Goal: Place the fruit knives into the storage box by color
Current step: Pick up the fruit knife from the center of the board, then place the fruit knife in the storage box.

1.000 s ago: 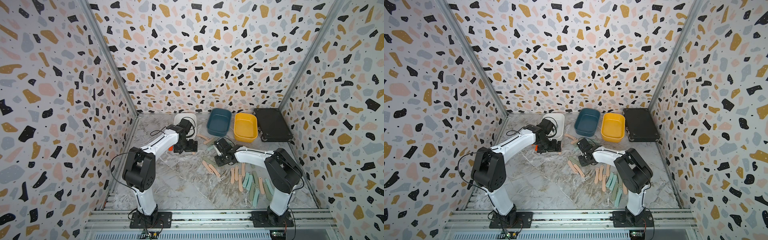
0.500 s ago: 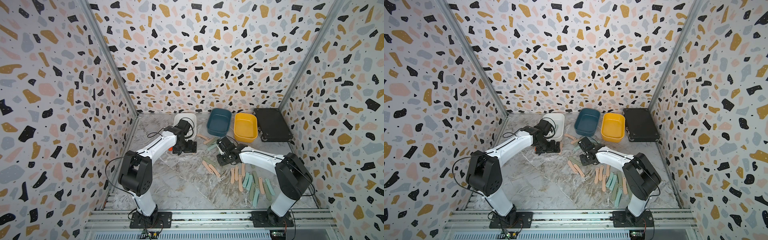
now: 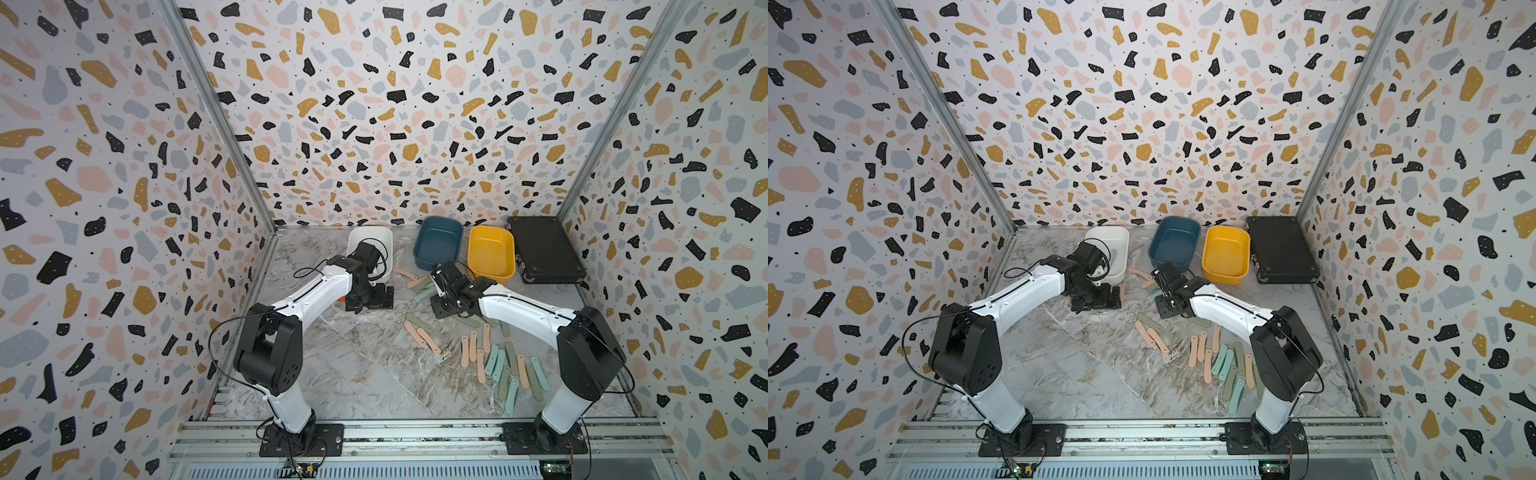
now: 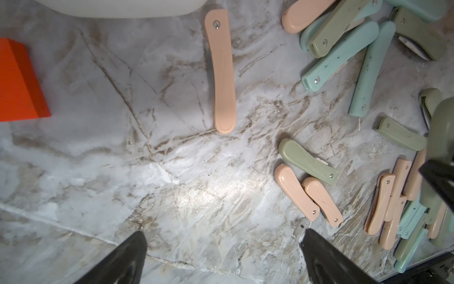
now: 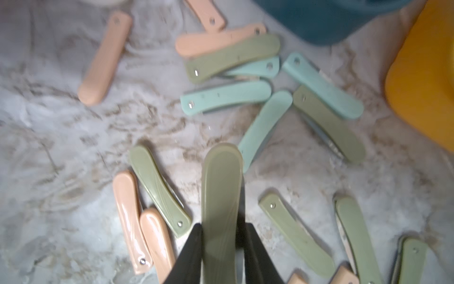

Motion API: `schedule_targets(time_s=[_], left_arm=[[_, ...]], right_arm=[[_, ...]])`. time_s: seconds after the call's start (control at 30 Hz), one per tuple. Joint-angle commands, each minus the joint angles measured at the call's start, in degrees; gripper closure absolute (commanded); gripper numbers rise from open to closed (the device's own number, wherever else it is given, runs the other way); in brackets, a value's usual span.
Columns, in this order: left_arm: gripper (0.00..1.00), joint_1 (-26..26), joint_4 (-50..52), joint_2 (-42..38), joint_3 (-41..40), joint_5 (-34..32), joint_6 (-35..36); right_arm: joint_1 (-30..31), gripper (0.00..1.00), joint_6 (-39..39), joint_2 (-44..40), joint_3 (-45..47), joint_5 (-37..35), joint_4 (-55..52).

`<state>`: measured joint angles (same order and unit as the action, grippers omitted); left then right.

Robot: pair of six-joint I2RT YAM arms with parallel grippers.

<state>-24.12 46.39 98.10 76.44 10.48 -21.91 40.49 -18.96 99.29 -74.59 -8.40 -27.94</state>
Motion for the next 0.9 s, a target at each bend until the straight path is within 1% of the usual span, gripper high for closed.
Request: schedule_targets(time_s=[0.0, 0.13, 0.27, 0.4, 0.57, 0.73, 0.87], left_arm=[[0.01, -0.1, 1.0, -2.0, 1.0, 0.3, 0.1], [0.01, 0.0, 1.4, -2.0, 1.8, -0.3, 0.4], [0.01, 0.0, 1.4, -1.6, 2.6, 0.6, 0.3], [0.01, 0.0, 1.8, -1.1, 3.4, 0.1, 0.6], [0.01, 0.0, 2.5, 0.3, 3.7, -0.5, 1.0], [0.01, 0.0, 2.5, 1.5, 3.8, -0.7, 1.0], [0.01, 0.0, 2.9, 1.9, 3.7, -1.6, 1.6]], right_arm=[[-1.6, 0.82, 2.7, 2.8, -6.3, -1.5, -1.4], [-4.9, 0.83, 4.8, 8.2, -14.2, -1.4, -1.3], [-8.4, 0.83, 6.1, 14.0, -22.4, -1.3, -0.9], [-11.7, 0.83, 5.8, 22.0, -32.1, -0.2, -2.0], [-14.2, 0.84, 2.5, 32.1, -45.3, -1.3, -4.2], [-15.2, 0.84, -3.2, 43.9, -62.4, -5.0, -9.6], [-15.7, 0.84, -5.2, 50.2, -70.7, -6.6, -10.3]])
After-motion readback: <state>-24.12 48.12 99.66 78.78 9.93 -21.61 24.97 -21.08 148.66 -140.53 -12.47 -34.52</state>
